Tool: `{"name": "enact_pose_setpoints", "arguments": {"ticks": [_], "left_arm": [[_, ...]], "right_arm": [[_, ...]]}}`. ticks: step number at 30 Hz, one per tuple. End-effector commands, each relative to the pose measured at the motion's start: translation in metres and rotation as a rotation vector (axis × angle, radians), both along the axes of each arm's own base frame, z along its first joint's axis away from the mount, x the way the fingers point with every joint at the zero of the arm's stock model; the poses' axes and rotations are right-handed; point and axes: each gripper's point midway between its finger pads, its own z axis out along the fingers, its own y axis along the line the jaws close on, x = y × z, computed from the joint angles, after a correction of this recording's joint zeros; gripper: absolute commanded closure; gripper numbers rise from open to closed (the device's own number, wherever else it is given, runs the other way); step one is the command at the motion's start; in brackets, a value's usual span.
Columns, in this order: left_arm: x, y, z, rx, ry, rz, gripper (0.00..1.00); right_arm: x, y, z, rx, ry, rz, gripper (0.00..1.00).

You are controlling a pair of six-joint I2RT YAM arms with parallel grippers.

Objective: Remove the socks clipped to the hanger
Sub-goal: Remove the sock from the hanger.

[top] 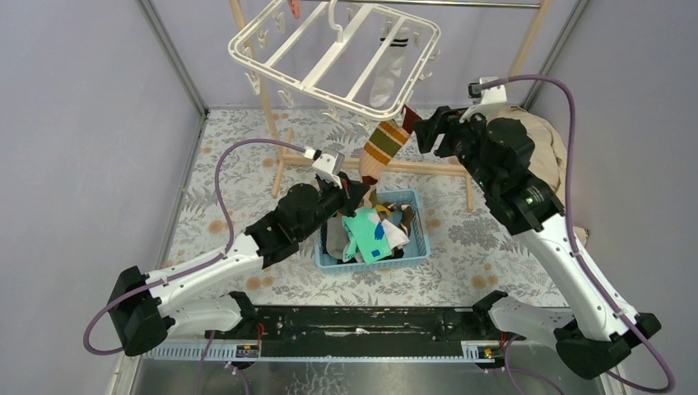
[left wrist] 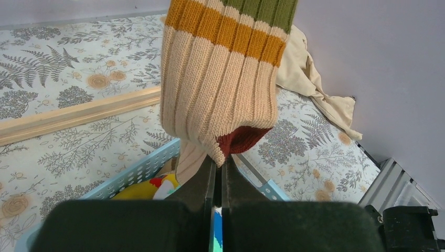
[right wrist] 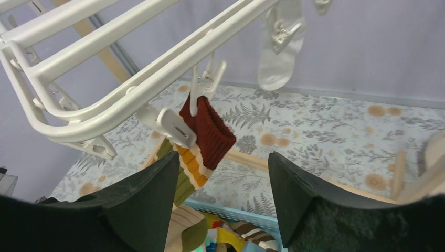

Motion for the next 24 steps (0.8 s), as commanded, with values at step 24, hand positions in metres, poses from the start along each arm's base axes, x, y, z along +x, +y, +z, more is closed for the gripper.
{"name": "enact_pose_setpoints", "arguments": {"ticks": [24], "left_arm": [[0.004, -0.023, 0.001, -0.061, 0.043, -0.05, 1.0]], "right_arm": [[0.046, 0.035, 0.021, 0.129, -0.127, 0.056, 0.34]]}}
